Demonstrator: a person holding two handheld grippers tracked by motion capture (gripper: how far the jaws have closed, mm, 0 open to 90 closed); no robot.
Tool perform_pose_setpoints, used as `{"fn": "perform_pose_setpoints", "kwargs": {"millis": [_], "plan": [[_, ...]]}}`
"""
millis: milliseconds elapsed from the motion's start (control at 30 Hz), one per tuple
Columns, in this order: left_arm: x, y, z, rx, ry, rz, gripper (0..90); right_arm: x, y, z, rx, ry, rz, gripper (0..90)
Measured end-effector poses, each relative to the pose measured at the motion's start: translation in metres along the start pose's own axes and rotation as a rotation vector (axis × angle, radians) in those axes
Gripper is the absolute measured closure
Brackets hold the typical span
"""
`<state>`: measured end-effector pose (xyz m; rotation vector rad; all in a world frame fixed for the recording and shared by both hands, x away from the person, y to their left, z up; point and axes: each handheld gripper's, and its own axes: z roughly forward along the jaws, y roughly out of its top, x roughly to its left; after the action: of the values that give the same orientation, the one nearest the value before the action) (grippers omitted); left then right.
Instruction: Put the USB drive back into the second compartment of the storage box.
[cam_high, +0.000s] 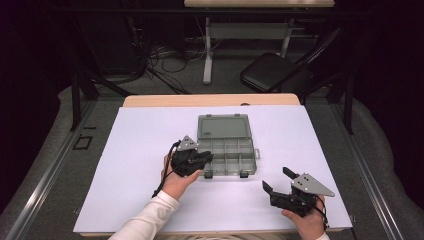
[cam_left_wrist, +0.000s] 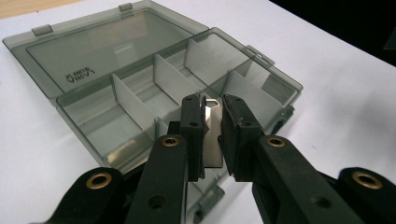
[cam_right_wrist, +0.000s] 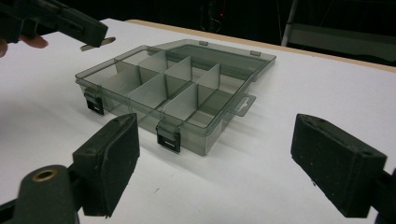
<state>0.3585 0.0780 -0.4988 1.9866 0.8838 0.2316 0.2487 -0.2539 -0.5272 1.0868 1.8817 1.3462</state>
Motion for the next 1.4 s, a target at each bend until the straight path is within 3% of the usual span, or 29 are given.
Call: {"fn": "perform_pose_setpoints", "kwargs": {"millis": [333,500,1400], "plan": [[0.002,0.022,0.015,0.015,0.044,0.024,79.5,0.000,0.000,0.000,-0.002,0.001,-0.001,15.2],[0.004,0.027,0.019,0.017,0.052,0.017,79.5,0.000,0.000,0.000,-0.003,0.001,-0.001,15.2],[0.018,0.027,0.048,0.041,0.103,-0.027,79.5,0.000,0.000,0.001,0.004,0.007,-0.001,15.2]]}}
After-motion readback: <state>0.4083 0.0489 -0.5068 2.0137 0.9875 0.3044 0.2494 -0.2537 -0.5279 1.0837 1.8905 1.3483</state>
